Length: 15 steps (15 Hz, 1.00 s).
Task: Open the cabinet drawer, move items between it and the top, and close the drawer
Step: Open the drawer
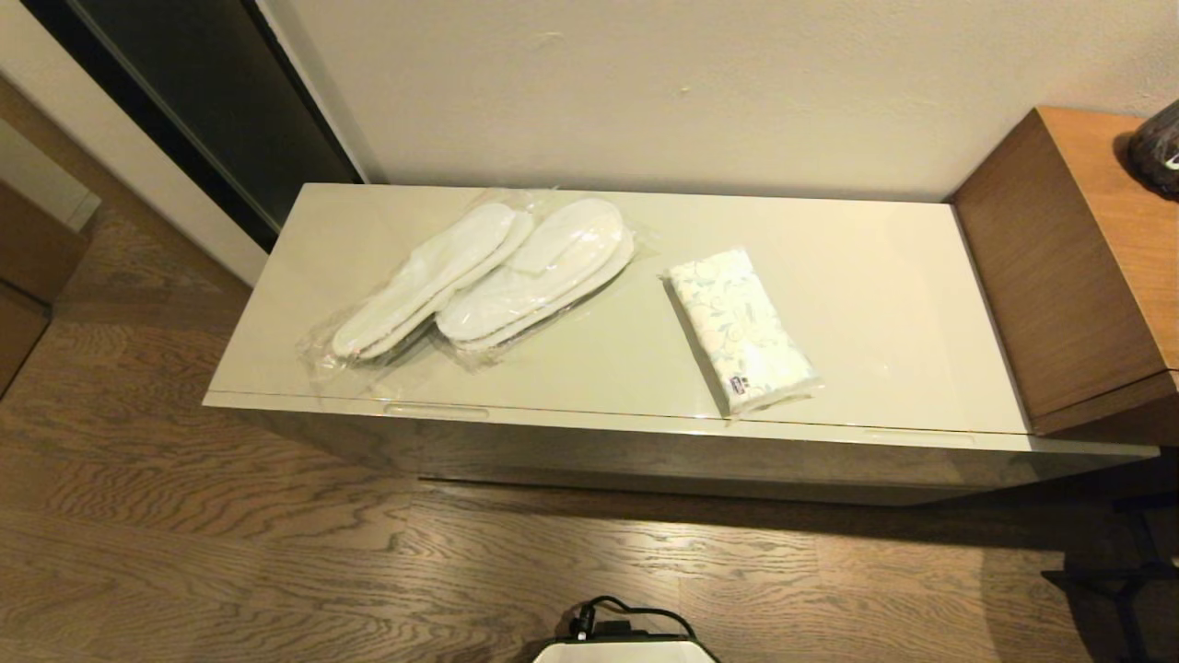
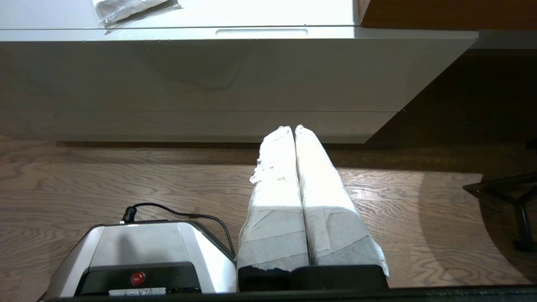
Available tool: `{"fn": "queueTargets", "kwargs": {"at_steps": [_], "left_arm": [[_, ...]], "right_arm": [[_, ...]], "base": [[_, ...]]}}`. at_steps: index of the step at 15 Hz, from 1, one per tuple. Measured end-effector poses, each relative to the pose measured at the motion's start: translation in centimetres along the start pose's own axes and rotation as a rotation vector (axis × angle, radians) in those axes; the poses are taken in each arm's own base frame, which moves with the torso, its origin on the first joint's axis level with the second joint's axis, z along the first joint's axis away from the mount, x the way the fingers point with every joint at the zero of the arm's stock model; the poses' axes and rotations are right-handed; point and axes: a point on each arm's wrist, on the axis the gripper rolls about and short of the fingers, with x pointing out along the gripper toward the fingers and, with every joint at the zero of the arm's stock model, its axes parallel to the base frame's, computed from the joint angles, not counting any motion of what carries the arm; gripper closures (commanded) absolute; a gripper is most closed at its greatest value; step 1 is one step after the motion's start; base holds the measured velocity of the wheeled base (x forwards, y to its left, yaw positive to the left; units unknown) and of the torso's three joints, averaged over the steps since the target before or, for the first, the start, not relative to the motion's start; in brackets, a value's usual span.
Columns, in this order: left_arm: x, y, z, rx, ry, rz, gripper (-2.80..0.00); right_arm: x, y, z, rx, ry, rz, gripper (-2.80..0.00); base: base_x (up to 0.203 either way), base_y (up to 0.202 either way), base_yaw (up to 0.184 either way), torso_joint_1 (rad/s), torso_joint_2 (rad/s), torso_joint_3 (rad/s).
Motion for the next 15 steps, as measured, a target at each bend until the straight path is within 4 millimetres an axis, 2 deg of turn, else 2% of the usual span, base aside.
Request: {"fn": "queueTargets", "kwargs": {"at_steps": [15], "left_arm": [[0.00,0.00,0.00,0.000,0.000,0.000,0.00]], "right_arm": [[0.00,0.01,-0.02,-0.019,0.002,0.003,0.00]], "base": [[0.000,0.000,0.000,0.000,0.00,0.000]]}}
